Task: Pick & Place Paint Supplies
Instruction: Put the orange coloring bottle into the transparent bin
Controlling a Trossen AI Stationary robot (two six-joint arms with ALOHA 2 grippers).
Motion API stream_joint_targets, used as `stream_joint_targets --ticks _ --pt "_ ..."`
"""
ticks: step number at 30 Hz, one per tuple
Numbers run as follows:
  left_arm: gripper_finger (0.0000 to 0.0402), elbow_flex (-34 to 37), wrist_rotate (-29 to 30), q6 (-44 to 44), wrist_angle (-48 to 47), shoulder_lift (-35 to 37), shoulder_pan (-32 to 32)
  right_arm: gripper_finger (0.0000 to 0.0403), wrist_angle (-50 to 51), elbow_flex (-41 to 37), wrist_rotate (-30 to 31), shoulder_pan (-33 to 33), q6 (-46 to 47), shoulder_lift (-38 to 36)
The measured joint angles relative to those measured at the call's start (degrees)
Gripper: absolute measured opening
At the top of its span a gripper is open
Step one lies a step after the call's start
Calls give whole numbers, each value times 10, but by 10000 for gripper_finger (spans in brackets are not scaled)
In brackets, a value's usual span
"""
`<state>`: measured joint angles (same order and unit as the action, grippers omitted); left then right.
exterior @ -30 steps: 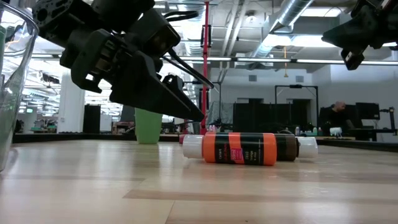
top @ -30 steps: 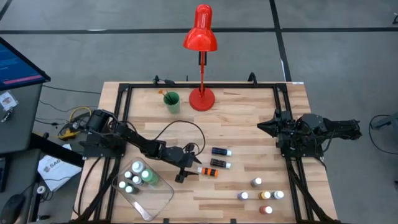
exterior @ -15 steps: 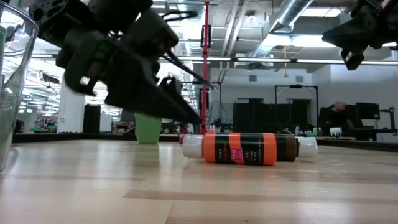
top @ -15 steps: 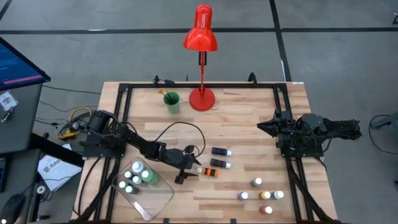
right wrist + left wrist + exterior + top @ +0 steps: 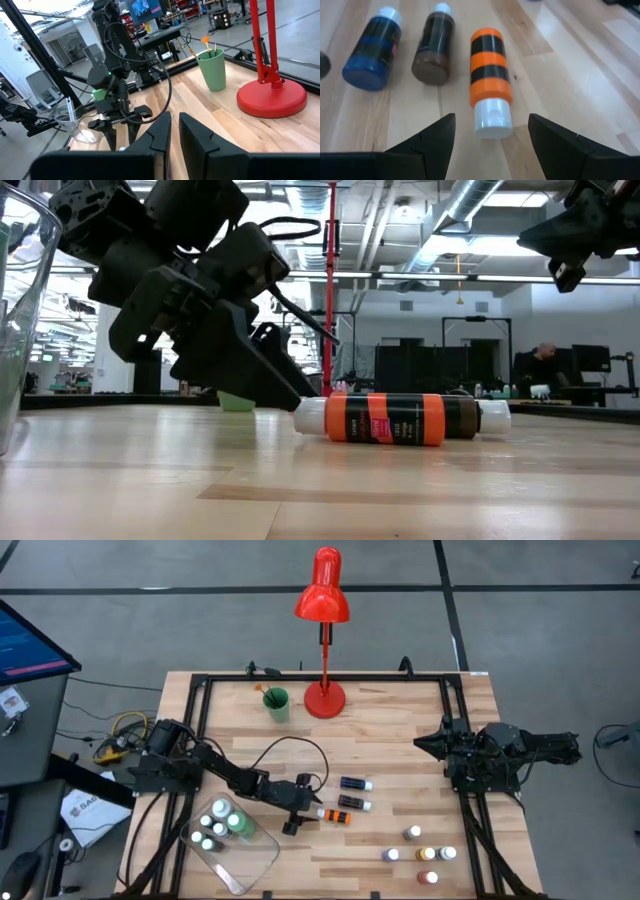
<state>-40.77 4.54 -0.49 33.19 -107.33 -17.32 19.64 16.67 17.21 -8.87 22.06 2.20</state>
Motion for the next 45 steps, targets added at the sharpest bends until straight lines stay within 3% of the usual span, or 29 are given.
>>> stream_joint_targets --ticks 10,19,27,45 --pt "241 0 0 2 4 0 0 33 0 0 0 0 0 0" --pt "241 -17 -20 1 34 -41 0 33 0 0 0 0 0 0" --pt "237 -18 -2 1 35 -43 0 33 0 0 0 0 0 0" --pt "109 -18 -3 -3 34 -42 4 33 0 0 0 0 0 0"
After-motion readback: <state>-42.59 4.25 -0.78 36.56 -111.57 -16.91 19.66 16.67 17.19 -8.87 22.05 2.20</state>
